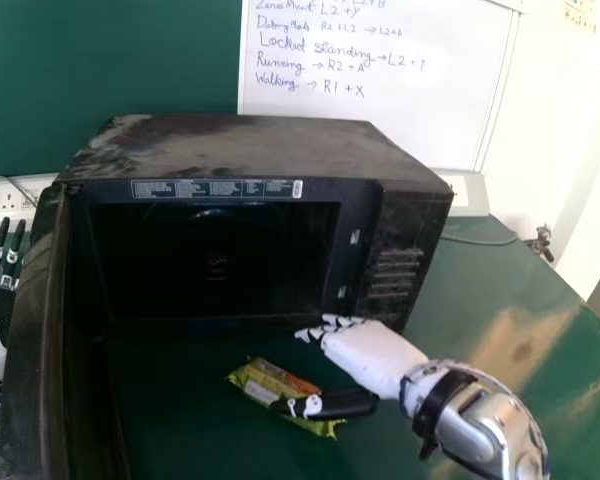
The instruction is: Put biscuit inside oven
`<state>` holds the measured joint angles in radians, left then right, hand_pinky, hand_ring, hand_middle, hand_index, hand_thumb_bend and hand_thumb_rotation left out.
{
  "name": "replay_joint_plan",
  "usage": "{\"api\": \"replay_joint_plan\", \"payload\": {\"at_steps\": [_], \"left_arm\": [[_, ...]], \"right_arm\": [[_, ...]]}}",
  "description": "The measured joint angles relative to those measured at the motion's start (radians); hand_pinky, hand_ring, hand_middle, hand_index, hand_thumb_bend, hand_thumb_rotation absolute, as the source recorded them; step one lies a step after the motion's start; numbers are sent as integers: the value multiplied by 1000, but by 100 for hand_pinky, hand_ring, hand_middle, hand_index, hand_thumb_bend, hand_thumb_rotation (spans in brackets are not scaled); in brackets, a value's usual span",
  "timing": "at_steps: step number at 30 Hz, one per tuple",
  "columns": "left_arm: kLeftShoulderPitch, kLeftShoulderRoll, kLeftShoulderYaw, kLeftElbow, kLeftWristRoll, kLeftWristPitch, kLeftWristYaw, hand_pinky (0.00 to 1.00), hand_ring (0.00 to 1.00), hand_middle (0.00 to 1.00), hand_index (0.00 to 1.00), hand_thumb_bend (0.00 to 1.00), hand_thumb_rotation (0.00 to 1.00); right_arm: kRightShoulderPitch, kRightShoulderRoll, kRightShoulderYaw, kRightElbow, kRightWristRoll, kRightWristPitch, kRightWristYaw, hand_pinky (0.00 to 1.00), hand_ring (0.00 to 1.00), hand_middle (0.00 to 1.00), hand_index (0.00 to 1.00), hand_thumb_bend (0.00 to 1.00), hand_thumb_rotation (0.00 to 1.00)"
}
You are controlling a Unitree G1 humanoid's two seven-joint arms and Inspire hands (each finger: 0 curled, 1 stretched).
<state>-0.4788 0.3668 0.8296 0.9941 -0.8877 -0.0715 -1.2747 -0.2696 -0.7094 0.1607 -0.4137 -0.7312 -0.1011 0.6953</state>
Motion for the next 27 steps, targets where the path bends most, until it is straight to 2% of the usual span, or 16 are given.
{"api": "replay_joint_plan", "payload": {"at_steps": [6, 20, 27], "left_arm": [[-1, 0, 0, 2, 0, 1, 0, 0, 1, 39, 89, 21, 100], [-1, 1, 0, 2, 0, 8, -4, 0, 4, 43, 89, 20, 100], [0, -1, 1, -3, 0, 9, 1, 0, 3, 40, 89, 22, 100]], "right_arm": [[-26, -9, 18, 15, -29, -18, 0, 94, 91, 90, 94, 100, 47], [-63, -8, 91, 71, -65, -49, 18, 99, 94, 93, 96, 100, 49], [-65, -6, 121, 75, -95, -49, 34, 100, 94, 94, 97, 100, 47]]}}
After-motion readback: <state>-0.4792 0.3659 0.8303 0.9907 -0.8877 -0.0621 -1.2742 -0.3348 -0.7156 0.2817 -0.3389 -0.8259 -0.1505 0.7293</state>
